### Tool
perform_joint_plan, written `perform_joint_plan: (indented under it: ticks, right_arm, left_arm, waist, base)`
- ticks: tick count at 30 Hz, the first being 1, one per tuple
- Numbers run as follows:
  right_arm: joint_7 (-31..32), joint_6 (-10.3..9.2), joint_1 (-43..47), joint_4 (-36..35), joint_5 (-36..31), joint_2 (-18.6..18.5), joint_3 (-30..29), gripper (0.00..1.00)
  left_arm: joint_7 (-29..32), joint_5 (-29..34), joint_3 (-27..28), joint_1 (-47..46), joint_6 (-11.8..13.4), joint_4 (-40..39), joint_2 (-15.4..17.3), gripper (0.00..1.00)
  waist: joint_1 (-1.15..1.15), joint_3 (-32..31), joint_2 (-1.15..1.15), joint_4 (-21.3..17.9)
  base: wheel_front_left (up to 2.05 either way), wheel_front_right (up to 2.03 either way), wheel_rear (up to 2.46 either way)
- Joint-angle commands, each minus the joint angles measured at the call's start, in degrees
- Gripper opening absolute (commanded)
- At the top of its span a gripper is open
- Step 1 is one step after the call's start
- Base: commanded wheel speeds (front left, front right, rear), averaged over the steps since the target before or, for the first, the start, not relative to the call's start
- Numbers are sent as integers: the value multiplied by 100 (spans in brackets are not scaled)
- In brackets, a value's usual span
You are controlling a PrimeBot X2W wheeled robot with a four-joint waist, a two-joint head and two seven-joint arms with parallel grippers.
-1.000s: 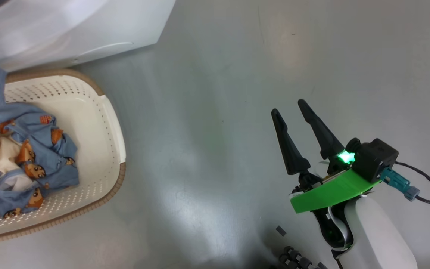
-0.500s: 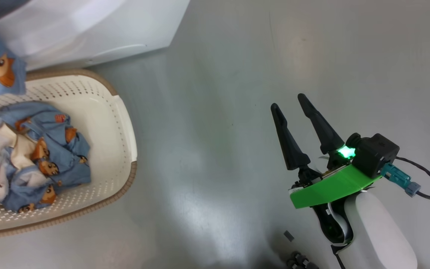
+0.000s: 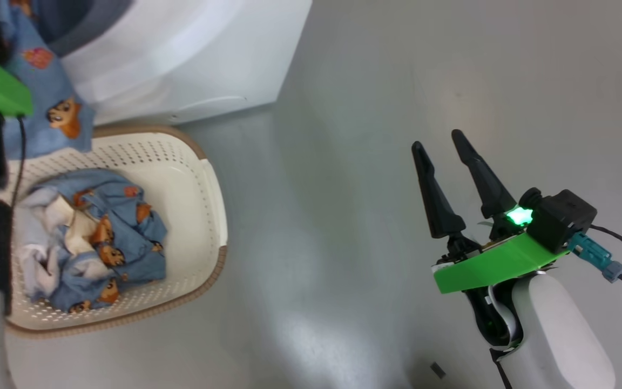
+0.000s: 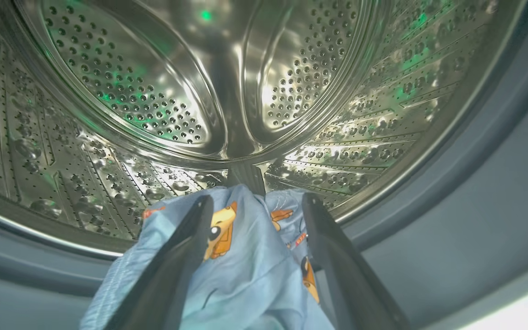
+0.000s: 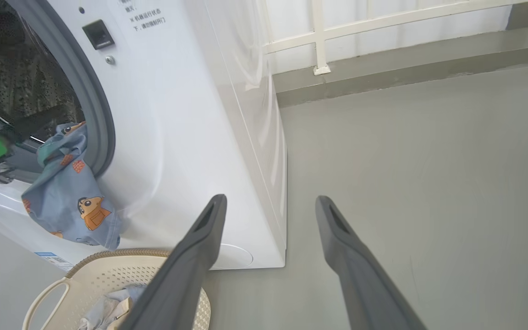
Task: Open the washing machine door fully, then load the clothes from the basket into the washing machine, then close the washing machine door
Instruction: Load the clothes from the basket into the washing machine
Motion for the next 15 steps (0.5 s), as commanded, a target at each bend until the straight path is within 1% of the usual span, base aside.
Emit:
perform_joint_plan:
  ticks: [1, 5, 6, 10, 11, 15]
  right_arm:
    - [-27, 9, 58, -132, -48, 6, 69, 100]
    - [-27, 9, 91, -137, -49, -40, -3, 100]
    - [-27, 9, 108, -137, -49, -60, -13, 100]
    - [-27, 9, 125, -159, -53, -99, -35, 100]
    - [-27, 9, 155, -196, -60, -111, -69, 100]
    - [-27, 9, 233, -227, -72, -132, -107, 100]
  left_arm:
    - [-29, 4, 83, 211, -23, -282, 224, 100]
    - [-29, -71, 106, 741, -32, -733, 186, 100]
    - [-29, -117, 124, 1048, -35, -964, 174, 100]
    - [-29, -231, 204, 1506, -36, -1303, 153, 100]
    - [-29, -294, 268, 1816, -37, -1542, 137, 100]
    - [-29, -352, 354, 2447, -38, -2048, 110, 100]
  waist:
    - [0, -183, 0, 145]
    - [0, -392, 0, 255]
    - [0, -509, 0, 292]
    - [0, -660, 0, 335]
    - [0, -743, 0, 363]
    - [0, -851, 0, 412]
  base:
    - [0, 0, 0]
    - [0, 0, 0]
    - [0, 0, 0]
    - [0, 0, 0]
    - [0, 0, 0]
    - [0, 0, 0]
